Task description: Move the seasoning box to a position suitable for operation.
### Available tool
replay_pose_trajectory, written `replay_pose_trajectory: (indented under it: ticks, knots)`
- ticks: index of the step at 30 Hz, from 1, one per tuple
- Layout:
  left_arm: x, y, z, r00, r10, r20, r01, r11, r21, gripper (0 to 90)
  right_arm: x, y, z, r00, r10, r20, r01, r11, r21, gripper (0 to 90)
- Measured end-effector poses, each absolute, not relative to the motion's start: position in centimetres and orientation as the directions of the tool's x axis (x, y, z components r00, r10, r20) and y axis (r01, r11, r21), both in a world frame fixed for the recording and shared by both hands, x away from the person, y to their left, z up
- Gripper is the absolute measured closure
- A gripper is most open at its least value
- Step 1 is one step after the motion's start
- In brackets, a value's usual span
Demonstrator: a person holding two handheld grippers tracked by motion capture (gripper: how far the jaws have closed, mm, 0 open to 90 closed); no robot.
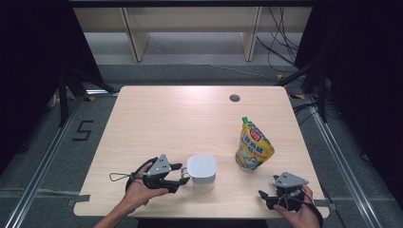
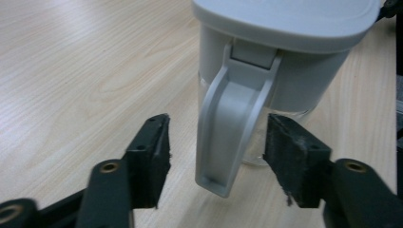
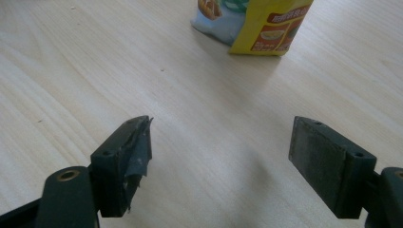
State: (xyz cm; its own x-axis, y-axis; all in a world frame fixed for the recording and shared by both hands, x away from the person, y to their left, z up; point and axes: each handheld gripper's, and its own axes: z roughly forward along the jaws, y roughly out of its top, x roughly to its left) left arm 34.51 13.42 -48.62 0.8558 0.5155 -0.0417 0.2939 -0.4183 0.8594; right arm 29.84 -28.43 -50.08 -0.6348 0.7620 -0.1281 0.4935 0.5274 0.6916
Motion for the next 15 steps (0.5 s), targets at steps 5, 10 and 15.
replay_pose_trajectory:
  ticks: [5,10,15]
  knots:
    - [34.2,13.7,-47.8,0.857,0.512,-0.054,0.300,-0.411,0.861,33.6,29.9,-28.6,-50.2,-0.636,0.762,-0.125,0.498,0.528,0.688,23.2]
    - [33.9,14.6,-46.9,0.842,0.535,-0.069,0.311,-0.377,0.873,31.8,30.2,-28.9,-50.3,-0.643,0.754,-0.134,0.485,0.536,0.691,23.1]
    - [34.0,14.9,-46.6,0.833,0.552,-0.045,0.293,-0.371,0.881,31.7,30.2,-28.9,-50.3,-0.643,0.754,-0.136,0.485,0.538,0.690,23.1]
